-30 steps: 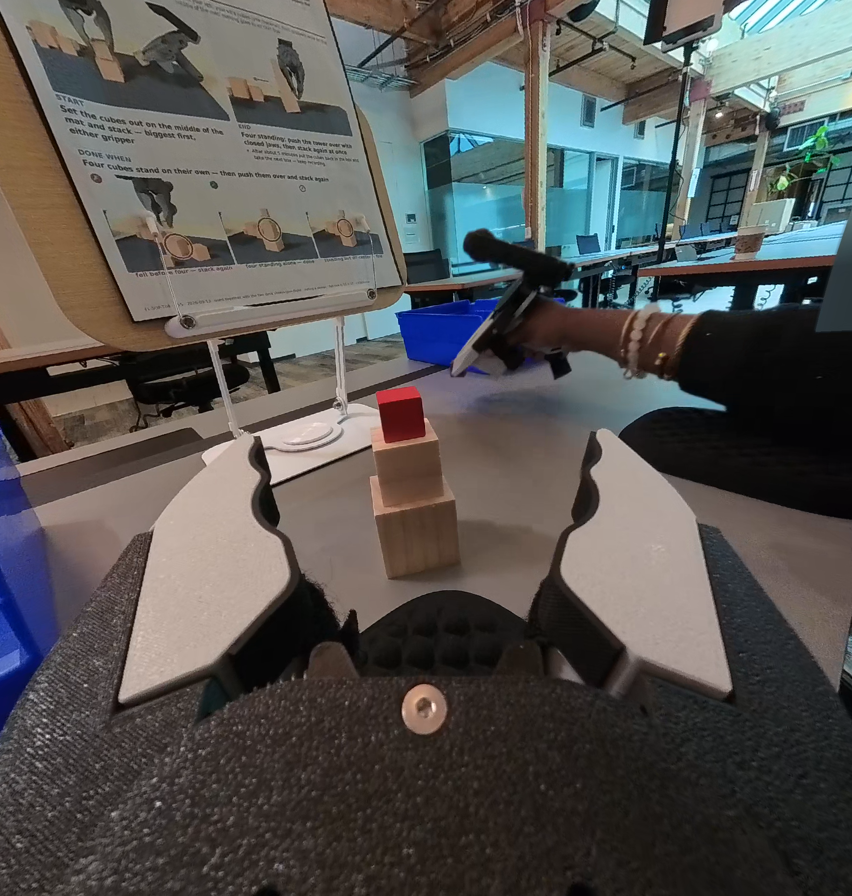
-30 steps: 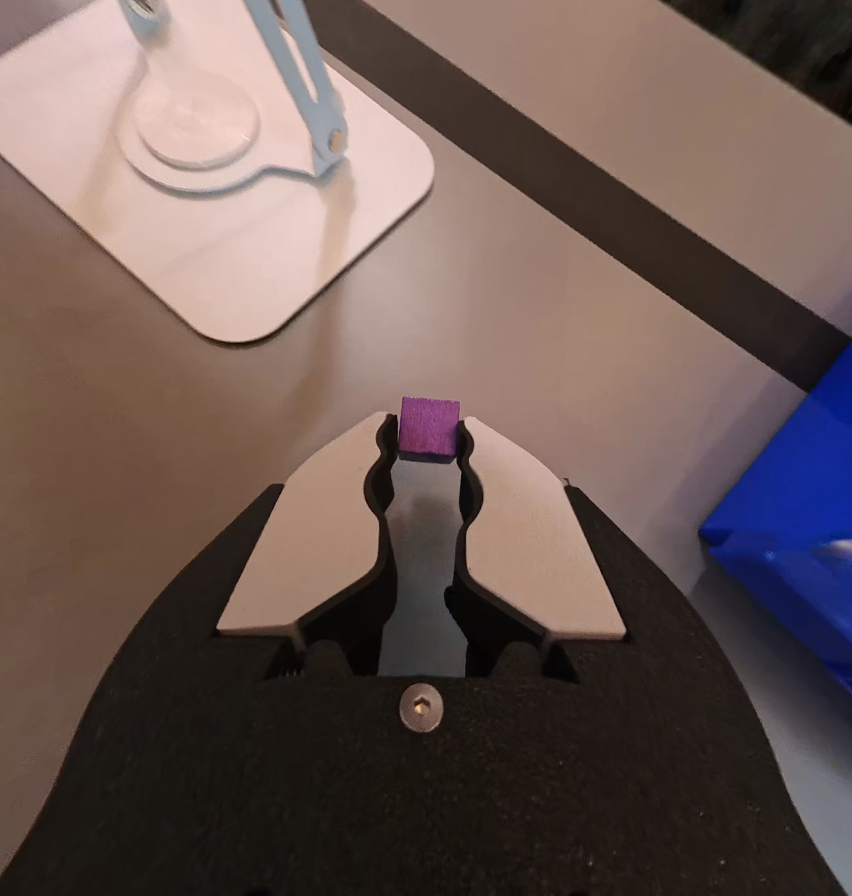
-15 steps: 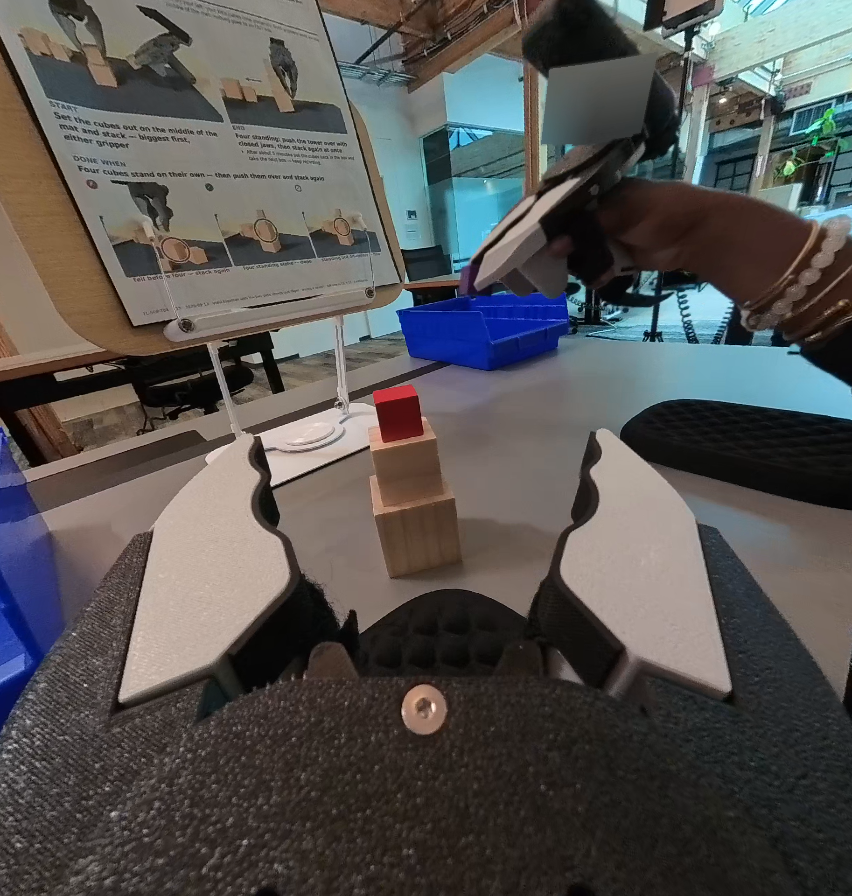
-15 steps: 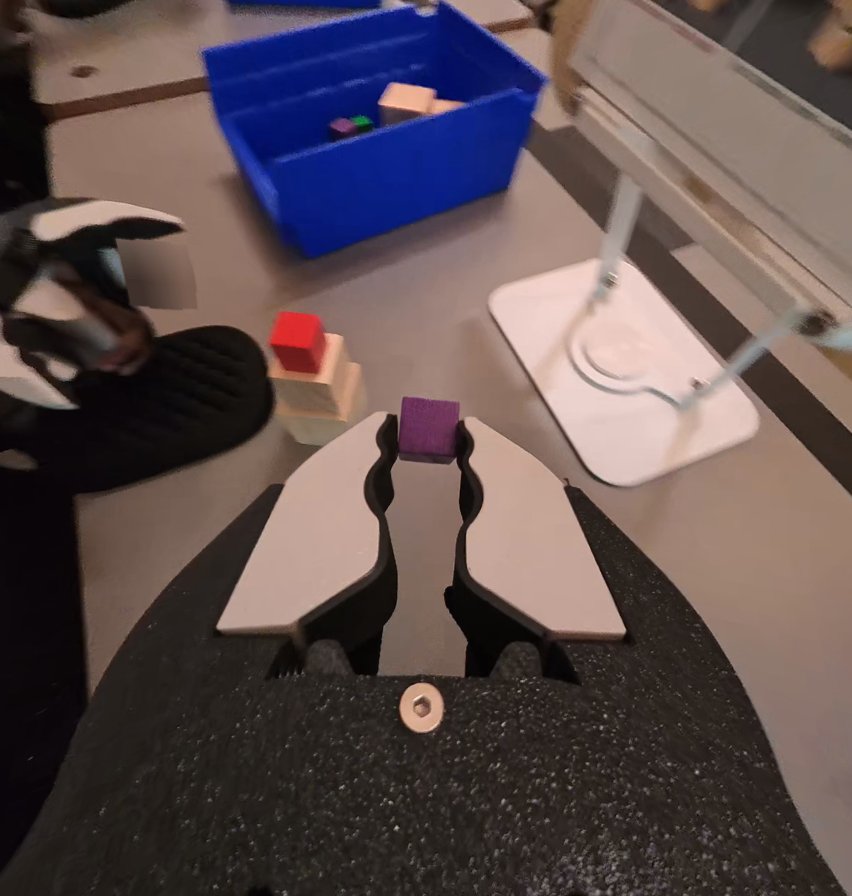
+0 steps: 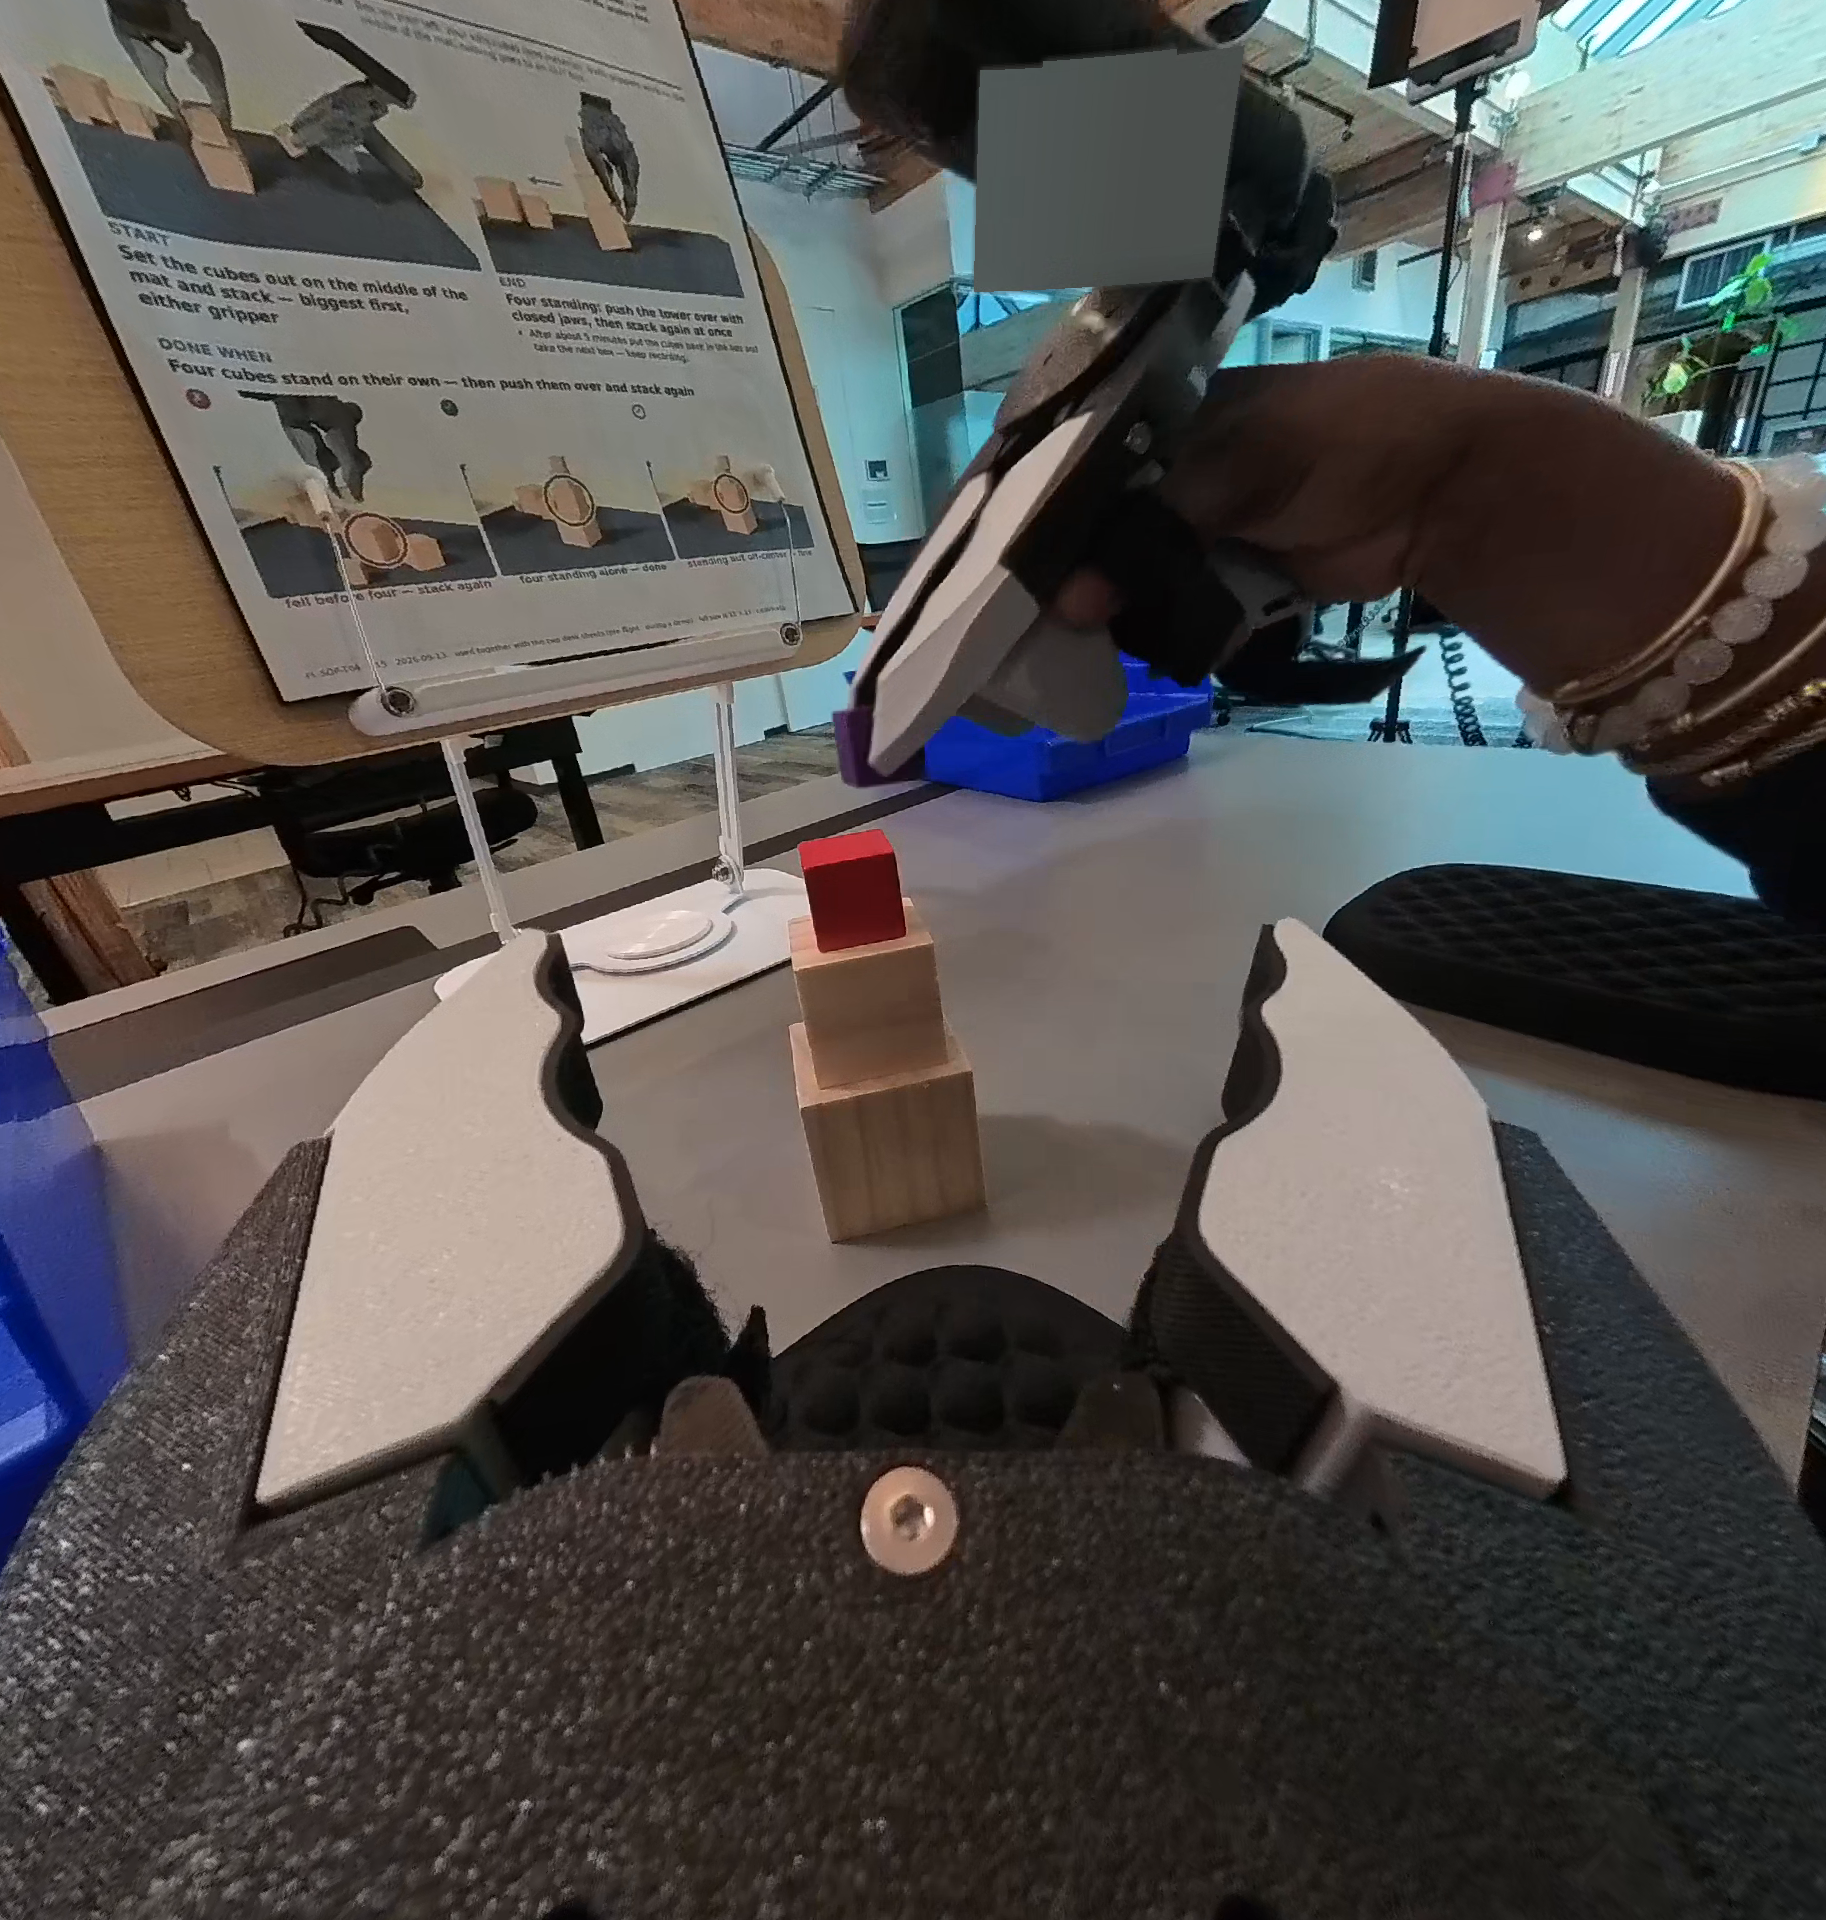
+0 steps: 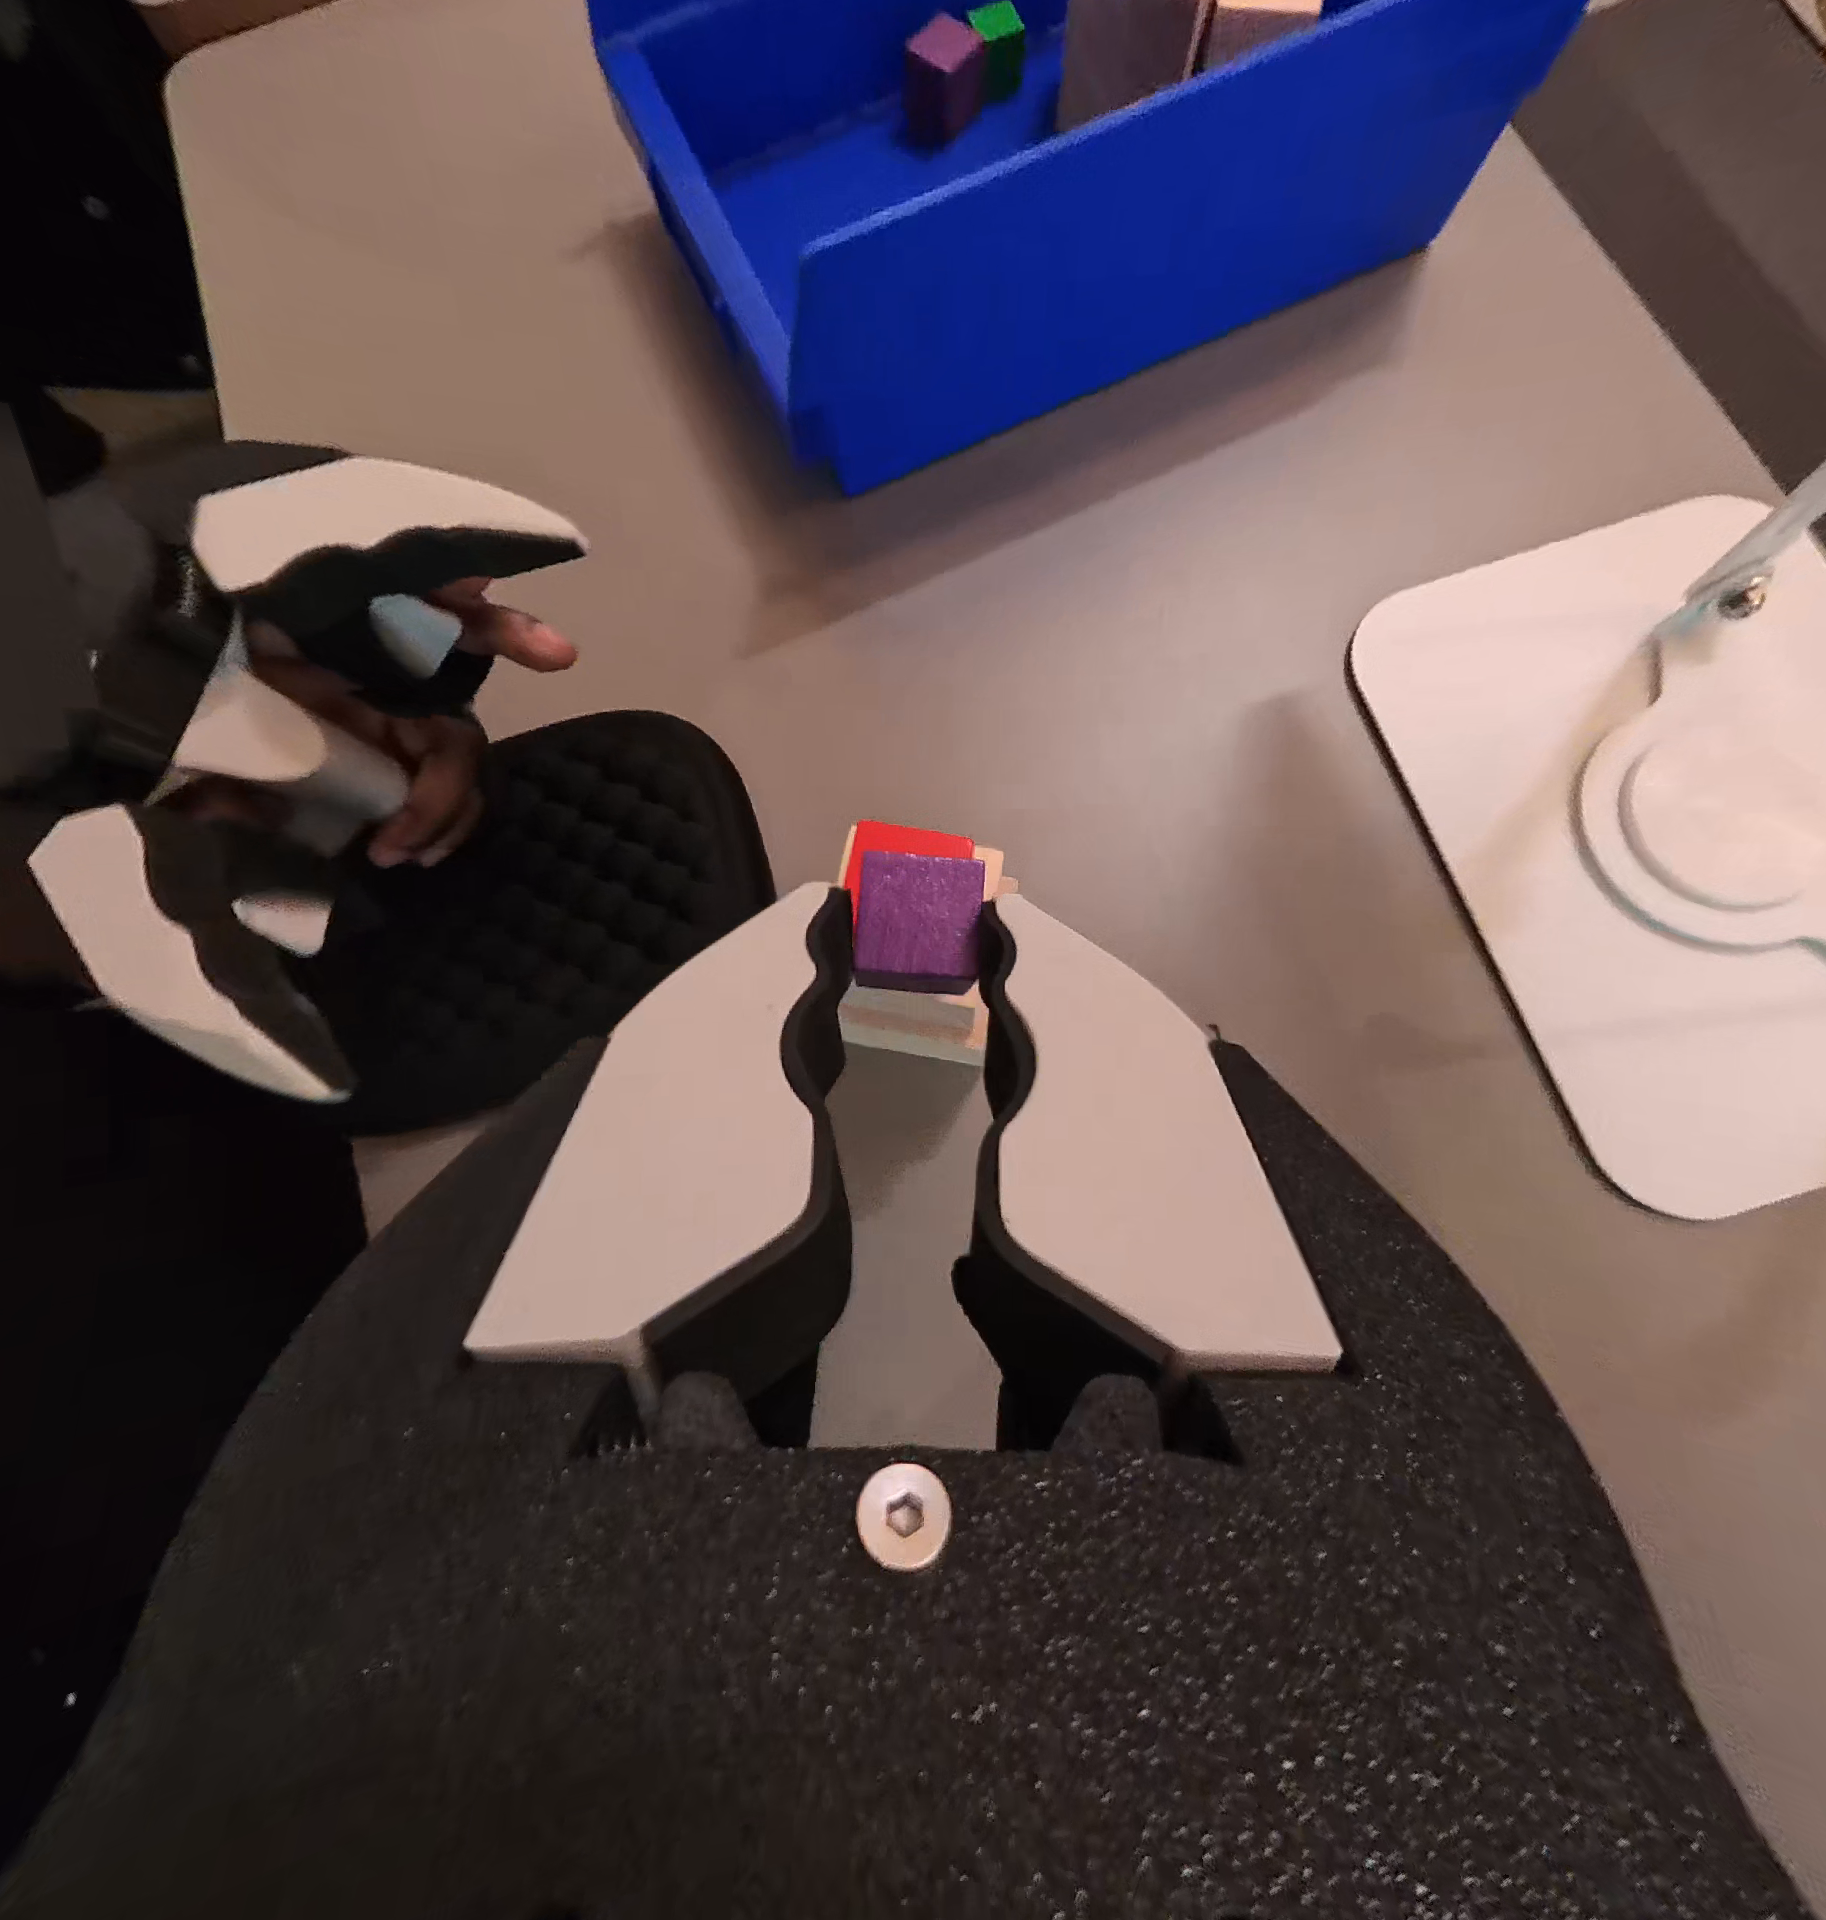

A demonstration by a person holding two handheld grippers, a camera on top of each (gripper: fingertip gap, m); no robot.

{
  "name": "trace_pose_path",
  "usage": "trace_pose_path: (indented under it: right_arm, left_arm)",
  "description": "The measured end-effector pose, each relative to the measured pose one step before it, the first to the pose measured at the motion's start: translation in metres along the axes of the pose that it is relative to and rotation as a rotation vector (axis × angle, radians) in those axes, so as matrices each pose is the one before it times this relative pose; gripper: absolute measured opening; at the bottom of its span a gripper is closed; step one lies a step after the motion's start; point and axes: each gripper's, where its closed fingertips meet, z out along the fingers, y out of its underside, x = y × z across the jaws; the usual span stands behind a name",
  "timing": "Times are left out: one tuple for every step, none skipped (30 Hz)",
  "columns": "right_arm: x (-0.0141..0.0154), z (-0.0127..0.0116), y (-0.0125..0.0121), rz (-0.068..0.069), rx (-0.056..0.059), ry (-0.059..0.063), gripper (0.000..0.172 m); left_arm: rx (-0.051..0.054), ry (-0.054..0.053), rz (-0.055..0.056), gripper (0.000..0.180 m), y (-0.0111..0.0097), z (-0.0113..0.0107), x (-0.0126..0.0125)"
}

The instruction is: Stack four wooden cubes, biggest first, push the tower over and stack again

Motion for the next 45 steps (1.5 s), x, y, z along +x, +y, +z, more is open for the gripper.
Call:
trace_pose_path:
  right_arm:
    - [-0.00084,0.00288,-0.00130,0.0142,0.0014,0.0112,0.023]
    - [-0.00060,0.00260,-0.00144,0.0110,0.0020,0.0138,0.023]
    - [-0.00061,0.00241,-0.00048,0.0048,-0.0059,0.0129,0.023]
    - [-0.00107,0.00219,0.00012,-0.0001,-0.0102,0.0086,0.023]
    - [-0.00067,0.00180,0.00004,0.0009,-0.0089,0.0094,0.023]
    - [-0.00022,0.00134,-0.00046,0.0001,-0.0056,0.0103,0.023]
    - [-0.00003,0.00082,-0.00068,-0.0027,-0.0032,0.0110,0.023]
    - [0.00038,0.00024,-0.00069,-0.0027,-0.0033,0.0135,0.023]
    - [0.00073,-0.00019,-0.00049,-0.0031,-0.0049,0.0157,0.023]
    - [0.00034,-0.00022,-0.00017,-0.0054,-0.0055,0.0126,0.023]
    - [0.00020,-0.00006,0.00026,-0.0054,-0.0064,0.0106,0.023]
    - [0.00034,0.00011,0.00044,-0.0046,-0.0055,0.0102,0.023]
    - [0.00027,0.00045,0.00049,-0.0030,-0.0022,0.0068,0.023]
    - [-0.00001,0.00066,0.00034,0.0003,-0.0004,0.0016,0.023]
    - [-0.00028,0.00100,0.00035,0.0026,0.0010,-0.0023,0.023]
    - [-0.00008,0.00108,0.00043,0.0035,0.0009,-0.0034,0.023]
    - [0.00024,0.00112,0.00082,0.0031,-0.0018,-0.0017,0.023]
    - [0.00054,0.00098,0.00106,0.0018,-0.0035,0.0006,0.023]
    - [0.00010,0.00079,0.00072,0.0009,-0.0017,-0.0020,0.023]
    - [-0.00061,0.00058,0.00041,0.0017,0.0000,-0.0059,0.023]
    - [-0.00054,0.00043,0.00020,0.0022,0.0013,-0.0046,0.023]
    - [0.00017,0.00033,0.00039,0.0009,-0.0001,0.0001,0.023]
    - [0.00033,0.00031,0.00059,-0.0009,-0.0009,0.0018,0.023]
    - [0.00001,0.00019,0.00019,-0.0001,0.0008,0.0006,0.023]
    - [-0.00002,0.00017,0.00026,0.0010,0.0000,-0.0005,0.023]
    - [0.00011,0.00019,0.00043,0.0004,-0.0008,0.0002,0.023]
    - [0.00040,0.00012,0.00014,0.0005,0.0005,0.0032,0.027]
    - [0.00048,0.00007,-0.00018,0.0015,0.0019,0.0042,0.032]
    - [-0.00008,-0.00020,-0.00020,0.0010,0.0023,0.0000,0.034]
    - [-0.00039,-0.00062,-0.00044,0.0001,0.0041,-0.0014,0.037]
    - [-0.00021,-0.00129,-0.00092,-0.0026,0.0071,-0.0012,0.040]
    - [-0.00033,-0.00187,-0.00119,-0.0064,0.0095,-0.0032,0.043]
    - [-0.00064,-0.00268,-0.00129,-0.0099,0.0128,-0.0065,0.048]
    - [-0.00070,-0.00323,-0.00117,-0.0116,0.0145,-0.0102,0.054]
    - [-0.00101,-0.00370,-0.00090,-0.0165,0.0162,-0.0157,0.061]
    - [-0.00070,-0.00388,-0.00034,-0.0209,0.0173,-0.0178,0.069]
    - [0.00025,-0.00400,0.00055,-0.0237,0.0163,-0.0159,0.077]
    - [0.00142,-0.00378,0.00139,-0.0260,0.0153,-0.0120,0.087]
    - [0.00228,-0.00339,0.00203,-0.0268,0.0156,-0.0117,0.096]
    - [0.00214,-0.00317,0.00291,-0.0259,0.0131,-0.0177,0.100]
    - [0.00238,-0.00278,0.00366,-0.0200,0.0093,-0.0206,0.101]
    - [0.00375,-0.00221,0.00439,-0.0111,0.0063,-0.0149,0.099]
    - [0.00583,-0.00161,0.00565,-0.0057,-0.0010,-0.0044,0.094]
    - [0.00537,-0.00086,0.00651,-0.0052,-0.0048,-0.0091,0.080]
    - [0.00231,-0.00026,0.00678,-0.0091,-0.0034,-0.0310,0.056]
  left_arm:
    - [0.0014,-0.0008,0.0001,0.119,-0.00021,-0.00018,-0.00017]
    - [0.0011,-0.0001,-0.0002,0.119,-0.00016,-0.00006,-0.00002]
    - [0.0003,0.0003,-0.0006,0.119,-0.00004,-0.00003,0.00000]
    - [0.0000,0.0001,-0.0006,0.119,0.00003,0.00002,-0.00008]
    - [0.0003,0.0002,0.0001,0.119,-0.00006,-0.00006,0.00008]
    - [0.0007,-0.0006,0.0007,0.119,-0.00001,-0.00005,-0.00005]
    - [0.0005,-0.0005,0.0010,0.119,-0.00010,-0.00007,0.00006]
    - [0.0000,0.0003,0.0010,0.119,-0.00001,0.00011,0.00014]
    - [-0.0002,0.0004,0.0007,0.119,0.00000,-0.00004,0.00013]
    - [0.0000,0.0000,0.0003,0.119,0.00000,0.00000,-0.00003]
    - [0.0004,0.0001,0.0003,0.119,-0.00007,-0.00005,0.00005]
    - [0.0004,0.0003,0.0000,0.119,-0.00005,-0.00003,-0.00004]
    - [0.0002,0.0003,-0.0001,0.119,0.00005,-0.00008,0.00012]
    - [0.0001,0.0002,-0.0002,0.119,-0.00001,0.00001,0.00004]
    - [0.0001,-0.0003,-0.0001,0.119,-0.00001,-0.00005,-0.00011]
    - [0.0002,-0.0001,0.0000,0.119,-0.00002,0.00001,-0.00001]
    - [0.0003,-0.0001,0.0001,0.118,-0.00006,-0.00006,0.00003]
    - [0.0001,-0.0005,0.0001,0.118,-0.00002,0.00001,-0.00007]
    - [0.0000,-0.0005,-0.0001,0.118,0.00001,0.00000,-0.00005]
    - [-0.0003,0.0002,-0.0002,0.118,0.00004,-0.00002,0.00004]
    - [-0.0006,0.0001,-0.0002,0.118,0.00009,0.00004,-0.00003]
    - [-0.0002,-0.0001,0.0000,0.118,0.00004,0.00007,-0.00007]
    - [0.0002,0.0000,-0.0002,0.118,-0.00004,-0.00012,-0.00002]
    - [0.0000,0.0002,-0.0003,0.118,0.00002,0.00008,-0.00001]
    - [0.0003,-0.0001,-0.0002,0.118,0.00005,-0.00013,-0.00002]
    - [0.0005,-0.0002,-0.0002,0.118,-0.00006,0.00003,-0.00001]
    - [0.0002,-0.0002,-0.0001,0.118,-0.00004,-0.00012,-0.00005]
    - [0.0001,0.0002,0.0002,0.118,-0.00001,0.00006,0.00009]
    - [-0.0001,0.0003,0.0001,0.118,0.00001,-0.00001,0.00003]
    - [-0.0002,0.0002,0.0001,0.117,0.00002,-0.00001,0.00002]
    - [0.0001,-0.0002,0.0003,0.117,-0.00004,-0.00007,0.00001]
    - [0.0006,-0.0002,0.0000,0.117,-0.00007,0.00004,-0.00002]
    - [0.0005,-0.0001,-0.0004,0.117,-0.00008,-0.00010,-0.00001]
    - [0.0006,0.0000,-0.0006,0.117,-0.00007,-0.00007,-0.00013]
    - [0.0008,0.0002,-0.0006,0.117,-0.00013,-0.00008,0.00004]
    - [0.0004,0.0003,-0.0004,0.117,-0.00005,-0.00003,-0.00001]
    - [-0.0001,-0.0005,-0.0002,0.117,0.00003,0.00007,-0.00010]
    - [-0.0005,-0.0004,0.0001,0.118,0.00007,-0.00004,-0.00006]
    - [-0.0008,-0.0001,0.0005,0.118,0.00012,0.00014,0.00006]
    - [-0.0015,-0.0013,0.0005,0.119,0.00020,0.00009,-0.00009]
    - [-0.0019,-0.0035,0.0005,0.120,0.00015,0.00013,-0.00031]
    - [-0.0019,-0.0055,0.0002,0.122,0.00028,0.00014,-0.00067]
    - [-0.0023,-0.0125,-0.0010,0.127,0.00025,0.00020,-0.00155]
    - [-0.0042,-0.0145,-0.0025,0.132,0.00047,0.00040,-0.00194]
    - [-0.0069,-0.0133,-0.0038,0.139,0.00089,0.00060,-0.00179]
